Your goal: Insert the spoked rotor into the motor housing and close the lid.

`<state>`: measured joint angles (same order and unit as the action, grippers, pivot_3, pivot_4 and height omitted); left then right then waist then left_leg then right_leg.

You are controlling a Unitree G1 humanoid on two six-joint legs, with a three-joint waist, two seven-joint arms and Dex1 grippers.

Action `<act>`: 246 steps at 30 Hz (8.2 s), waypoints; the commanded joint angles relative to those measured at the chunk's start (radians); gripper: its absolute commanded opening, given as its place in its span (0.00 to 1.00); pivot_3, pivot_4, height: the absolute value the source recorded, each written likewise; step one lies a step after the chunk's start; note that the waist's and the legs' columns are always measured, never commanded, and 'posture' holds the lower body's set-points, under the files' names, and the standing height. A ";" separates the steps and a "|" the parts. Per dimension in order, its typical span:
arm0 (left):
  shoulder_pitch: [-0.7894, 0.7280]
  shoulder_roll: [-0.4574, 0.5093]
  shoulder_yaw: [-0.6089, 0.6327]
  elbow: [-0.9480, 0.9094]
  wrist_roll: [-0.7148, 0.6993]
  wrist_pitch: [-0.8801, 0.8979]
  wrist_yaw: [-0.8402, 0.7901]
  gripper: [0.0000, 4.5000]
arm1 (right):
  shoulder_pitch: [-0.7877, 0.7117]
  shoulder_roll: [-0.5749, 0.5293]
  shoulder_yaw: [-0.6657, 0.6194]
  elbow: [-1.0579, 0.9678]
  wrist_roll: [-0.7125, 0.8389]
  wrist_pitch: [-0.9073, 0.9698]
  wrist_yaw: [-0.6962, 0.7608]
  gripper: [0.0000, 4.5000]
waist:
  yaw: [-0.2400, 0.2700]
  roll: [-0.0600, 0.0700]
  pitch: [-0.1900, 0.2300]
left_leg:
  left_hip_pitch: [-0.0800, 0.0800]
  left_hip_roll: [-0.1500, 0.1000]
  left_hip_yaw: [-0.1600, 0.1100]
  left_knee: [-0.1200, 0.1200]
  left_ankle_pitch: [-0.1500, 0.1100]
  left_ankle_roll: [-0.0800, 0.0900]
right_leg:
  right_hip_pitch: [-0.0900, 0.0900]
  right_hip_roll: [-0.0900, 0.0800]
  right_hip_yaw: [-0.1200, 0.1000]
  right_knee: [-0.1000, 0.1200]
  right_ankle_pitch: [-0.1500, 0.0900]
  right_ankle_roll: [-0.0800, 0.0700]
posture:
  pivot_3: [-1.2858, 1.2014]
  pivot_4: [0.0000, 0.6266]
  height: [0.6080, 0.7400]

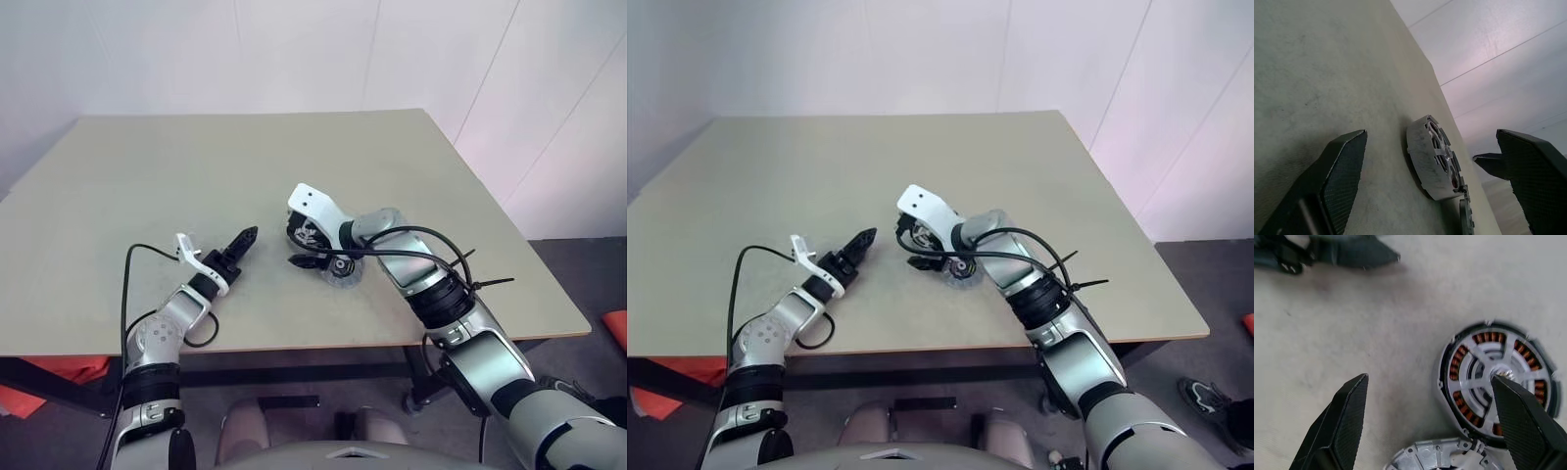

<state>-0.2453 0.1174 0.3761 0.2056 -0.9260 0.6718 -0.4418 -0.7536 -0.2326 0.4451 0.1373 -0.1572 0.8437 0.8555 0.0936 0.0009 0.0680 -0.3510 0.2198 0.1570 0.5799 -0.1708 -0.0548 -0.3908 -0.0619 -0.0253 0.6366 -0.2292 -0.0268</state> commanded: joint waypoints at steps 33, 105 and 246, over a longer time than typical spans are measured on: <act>0.022 -0.004 0.027 -0.034 -0.008 -0.012 0.028 1.00 | -0.081 -0.029 0.086 0.236 -0.043 -0.238 -0.027 0.47 | -0.013 -0.001 0.000 | 0.005 0.002 -0.001 -0.002 0.000 -0.001 | 0.003 0.004 0.001 -0.003 0.000 -0.001 | 0.52 0.00 1.00; 0.040 -0.006 0.025 -0.046 -0.007 -0.012 0.038 1.00 | -0.117 -0.096 0.102 0.336 -0.147 -0.535 0.111 0.36 | -0.017 -0.001 0.000 | 0.002 -0.001 -0.007 -0.005 -0.001 0.001 | 0.003 0.004 -0.001 -0.013 0.004 -0.005 | 0.52 0.00 1.00; -0.157 0.138 -0.020 0.147 0.140 0.114 -0.106 1.00 | 0.151 0.328 -1.178 -0.097 0.930 0.520 -0.793 0.64 | 0.028 0.013 -0.009 | 0.006 -0.009 -0.007 -0.037 0.012 -0.022 | 0.001 0.003 0.001 -0.029 0.004 0.001 | 0.52 0.00 1.00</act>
<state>-0.4013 0.2503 0.3434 0.3853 -0.7829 0.7860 -0.5569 -0.5497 0.1027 -0.7668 0.0694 0.7194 1.3828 0.0369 0.1216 0.0137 0.0589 -0.3452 0.2105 0.1498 0.5429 -0.1586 -0.0770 -0.3902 -0.0591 -0.0243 0.6078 -0.2251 -0.0255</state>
